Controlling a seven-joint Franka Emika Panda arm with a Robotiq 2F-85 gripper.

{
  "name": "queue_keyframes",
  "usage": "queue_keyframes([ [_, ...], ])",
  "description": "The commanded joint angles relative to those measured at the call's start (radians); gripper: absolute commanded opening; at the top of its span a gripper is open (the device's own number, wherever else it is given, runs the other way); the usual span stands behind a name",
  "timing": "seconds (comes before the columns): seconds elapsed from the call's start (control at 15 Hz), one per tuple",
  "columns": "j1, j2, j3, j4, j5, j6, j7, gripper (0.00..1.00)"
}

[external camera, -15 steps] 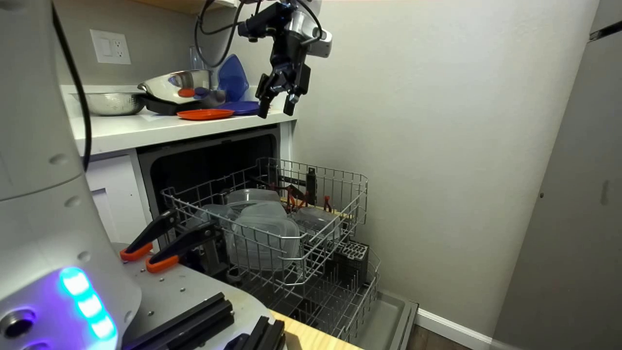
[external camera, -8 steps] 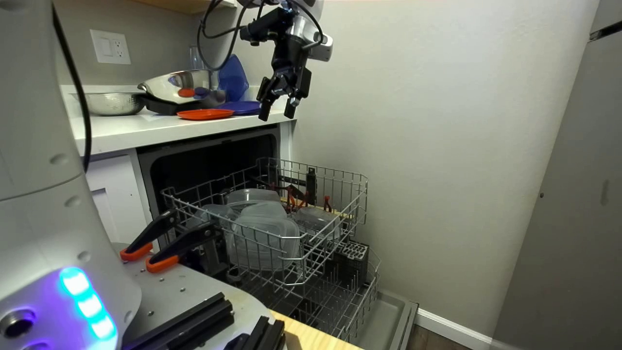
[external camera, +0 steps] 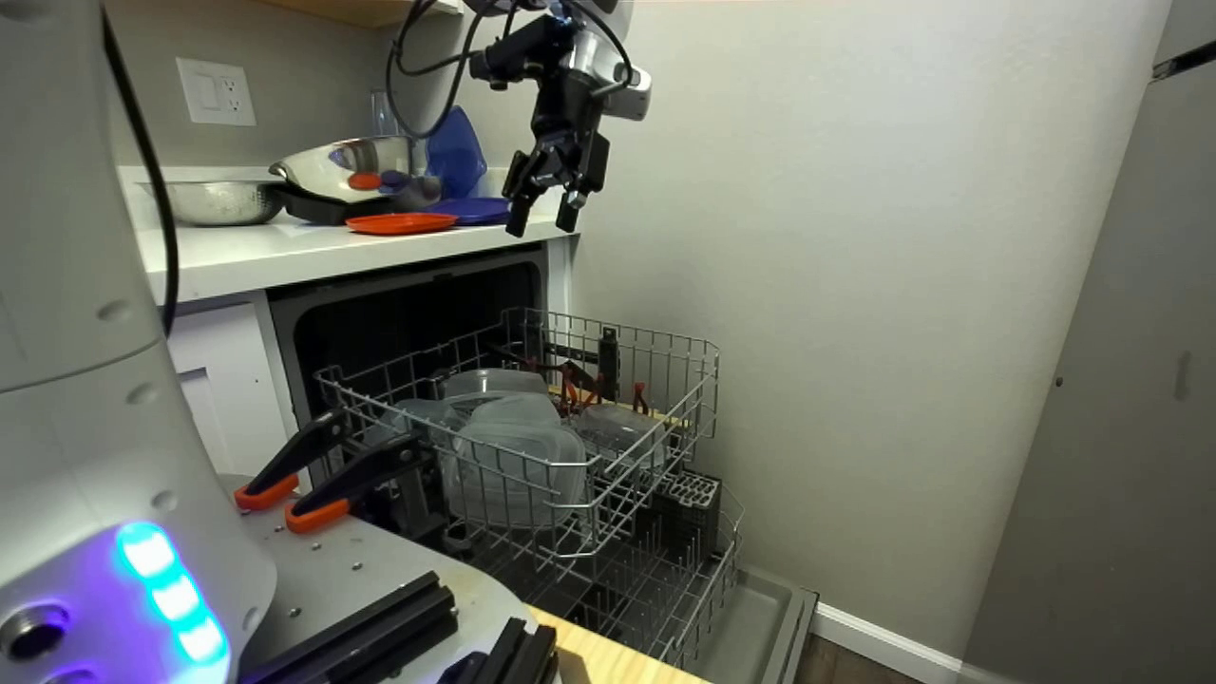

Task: Remove the lunch box to the left in front from the dish rack in the dish washer and put it on the kitchen countertop

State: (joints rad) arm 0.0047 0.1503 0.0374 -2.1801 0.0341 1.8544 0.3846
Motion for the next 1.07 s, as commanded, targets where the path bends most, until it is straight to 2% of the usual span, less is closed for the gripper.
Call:
queue_keyframes([
  [0.0, 0.007, 0.126, -0.019, 0.083, 0.026, -0.014, -0.016, 1.0],
  [0.67, 0.022, 0.512, -0.036, 0.413, 0.043, -0.071, -0.024, 1.0],
  [1.0, 0.056, 0.637, -0.075, 0.527, 0.003, -0.024, 0.017, 1.0],
])
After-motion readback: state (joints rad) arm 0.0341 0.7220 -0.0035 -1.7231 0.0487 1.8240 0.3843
